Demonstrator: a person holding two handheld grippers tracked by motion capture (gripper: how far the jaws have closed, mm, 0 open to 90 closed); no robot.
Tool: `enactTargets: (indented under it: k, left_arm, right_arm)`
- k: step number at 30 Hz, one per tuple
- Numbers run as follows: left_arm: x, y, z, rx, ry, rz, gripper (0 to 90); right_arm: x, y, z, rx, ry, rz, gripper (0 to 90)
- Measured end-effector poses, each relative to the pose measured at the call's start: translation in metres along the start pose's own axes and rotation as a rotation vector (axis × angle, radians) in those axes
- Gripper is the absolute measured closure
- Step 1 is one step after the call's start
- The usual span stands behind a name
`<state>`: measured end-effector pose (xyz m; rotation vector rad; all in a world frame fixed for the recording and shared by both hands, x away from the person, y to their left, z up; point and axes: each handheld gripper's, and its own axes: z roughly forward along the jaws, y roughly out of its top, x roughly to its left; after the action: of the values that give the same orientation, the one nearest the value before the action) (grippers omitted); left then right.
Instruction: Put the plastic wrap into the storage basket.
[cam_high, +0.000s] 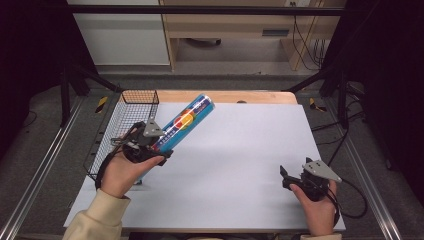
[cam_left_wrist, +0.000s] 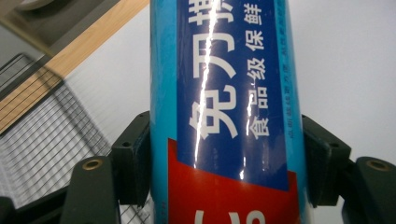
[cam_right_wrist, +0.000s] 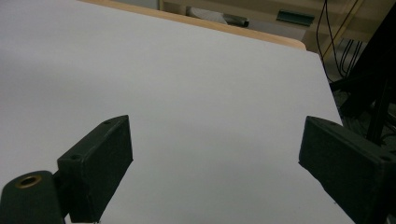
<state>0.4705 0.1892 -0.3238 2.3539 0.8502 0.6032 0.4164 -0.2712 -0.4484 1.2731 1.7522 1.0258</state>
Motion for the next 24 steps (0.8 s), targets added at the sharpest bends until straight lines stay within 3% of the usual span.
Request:
enactTargets:
  k: [4, 11, 13, 18, 21, 24]
  left_arm:
    - [0.001, -0.007, -0.013, 0.025, 0.053, -0.022, 31.4]
    - [0.002, -0.024, -0.033, 0.057, 0.151, -0.098, 31.5]
    - [0.006, -0.033, -0.040, 0.069, 0.172, -0.138, 31.5]
    - [0.015, -0.043, -0.047, 0.069, 0.190, -0.195, 31.5]
    - [0.026, -0.048, -0.045, 0.104, 0.231, -0.229, 31.6]
    - [0.030, -0.050, -0.043, 0.122, 0.234, -0.252, 31.6]
  right_arm:
    - [0.003, 0.001, -0.001, -0.009, 0.012, -0.003, 9.9]
    - [0.005, 0.003, -0.009, -0.019, -0.006, 0.004, 10.2]
    - [0.003, 0.002, -0.009, -0.011, -0.014, 0.016, 10.2]
    - [0.004, 0.003, -0.008, -0.009, -0.013, 0.012, 10.5]
    - [0.006, 0.004, -0.004, 0.002, -0.002, -0.004, 10.5]
    - [0.006, 0.003, -0.004, 0.005, -0.001, -0.006, 10.5]
